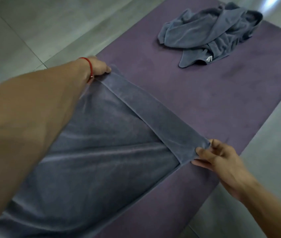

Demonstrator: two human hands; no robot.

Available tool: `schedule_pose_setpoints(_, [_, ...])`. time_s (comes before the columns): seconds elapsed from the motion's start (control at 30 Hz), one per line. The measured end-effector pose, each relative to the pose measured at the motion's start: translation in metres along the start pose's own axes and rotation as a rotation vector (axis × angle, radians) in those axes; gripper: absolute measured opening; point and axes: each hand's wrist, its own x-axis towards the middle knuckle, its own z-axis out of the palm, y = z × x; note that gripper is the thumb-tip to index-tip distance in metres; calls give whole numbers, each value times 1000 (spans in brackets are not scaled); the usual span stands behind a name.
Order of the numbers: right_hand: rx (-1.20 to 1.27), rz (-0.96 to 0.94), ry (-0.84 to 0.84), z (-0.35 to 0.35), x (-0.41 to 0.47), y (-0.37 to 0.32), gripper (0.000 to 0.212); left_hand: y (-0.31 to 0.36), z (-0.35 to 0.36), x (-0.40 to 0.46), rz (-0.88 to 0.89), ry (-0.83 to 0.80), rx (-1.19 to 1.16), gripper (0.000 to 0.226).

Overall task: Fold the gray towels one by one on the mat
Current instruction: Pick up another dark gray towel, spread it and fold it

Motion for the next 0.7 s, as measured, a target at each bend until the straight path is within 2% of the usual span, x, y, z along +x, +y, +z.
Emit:
schedule_pose_setpoints(0.03, [74,0,17,0,-1,2,13,1,-4,4,67,68,-25,13])
schedule_pose_setpoints(0.07, [129,-6,51,0,0,6,18,5,-7,8,128,128,-39,12])
schedule_pose_setpoints(0.13, [160,-26,146,-1,4,10,20,18,-6,11,199,191,-77,27])
schedule_pose_setpoints(0.23, [120,-90,314,-7,18,7,16,33,10,24,268,226,-109,29])
schedule_pose_setpoints(0.27, [37,-119,356,-7,21,7,15,36,16,29,263,233,-120,24])
schedule_pose_setpoints(0.33, [-286,-194,450,-5,27,7,16,40,28,37,249,256,-132,10])
schedule_pose_setpoints(0.4, [-546,-257,542,-1,30,11,23,40,41,43,251,275,-123,10])
schedule_pose_setpoints(0.5, [-526,-293,611,-3,39,16,30,34,56,49,214,233,-140,7])
schedule_pose_setpoints(0.6, [-552,-341,603,-12,49,16,29,18,56,60,180,123,-284,29])
schedule_pose_setpoints(0.7, [-616,-391,574,-15,46,11,28,5,54,52,217,63,-367,28])
